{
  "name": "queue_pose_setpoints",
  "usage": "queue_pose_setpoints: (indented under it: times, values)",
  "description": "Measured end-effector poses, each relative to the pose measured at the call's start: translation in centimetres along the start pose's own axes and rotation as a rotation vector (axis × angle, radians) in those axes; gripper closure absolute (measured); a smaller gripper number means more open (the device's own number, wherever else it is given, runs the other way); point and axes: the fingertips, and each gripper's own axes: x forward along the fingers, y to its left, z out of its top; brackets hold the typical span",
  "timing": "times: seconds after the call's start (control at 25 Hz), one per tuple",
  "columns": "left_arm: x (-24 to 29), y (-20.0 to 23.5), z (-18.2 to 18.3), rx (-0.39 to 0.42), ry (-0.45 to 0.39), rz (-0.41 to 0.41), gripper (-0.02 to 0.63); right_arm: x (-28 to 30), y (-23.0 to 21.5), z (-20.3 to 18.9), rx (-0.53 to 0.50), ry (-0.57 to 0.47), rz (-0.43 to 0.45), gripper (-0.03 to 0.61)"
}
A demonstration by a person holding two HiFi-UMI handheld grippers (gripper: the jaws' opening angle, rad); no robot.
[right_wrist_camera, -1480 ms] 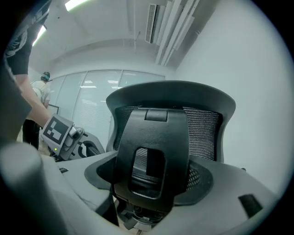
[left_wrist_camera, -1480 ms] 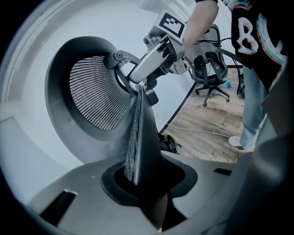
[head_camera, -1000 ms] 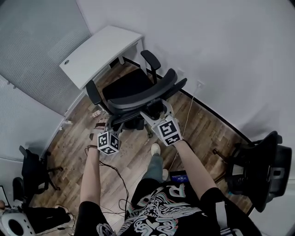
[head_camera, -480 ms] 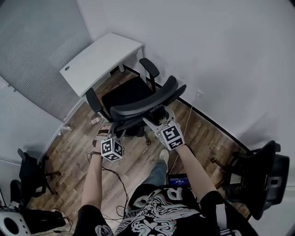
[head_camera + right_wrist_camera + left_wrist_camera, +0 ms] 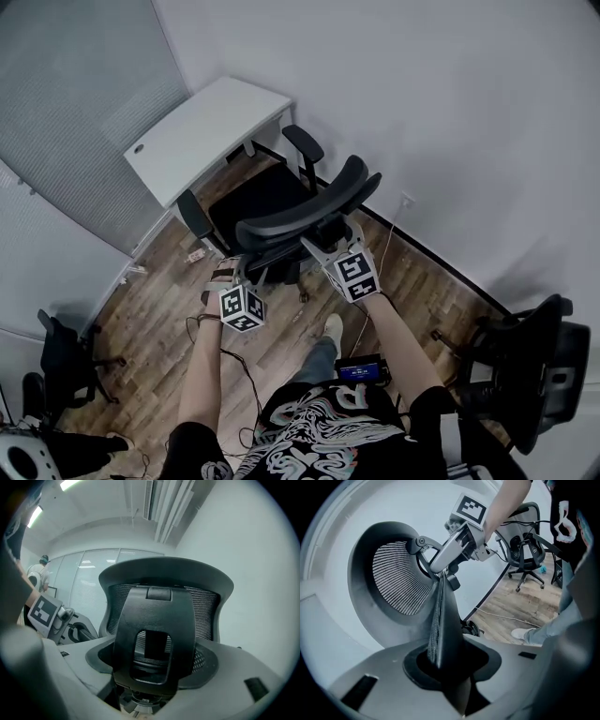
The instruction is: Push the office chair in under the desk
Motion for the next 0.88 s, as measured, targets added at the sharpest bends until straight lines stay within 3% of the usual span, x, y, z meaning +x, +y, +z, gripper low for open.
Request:
queue_pose_setpoints:
  times: [0.88]
  values:
    - [3.0,1.5,2.2,-0.029,0.012,0.029,0.486,2.3,-4.7,-0.2,-0.011,0.003,-0.030,0.235]
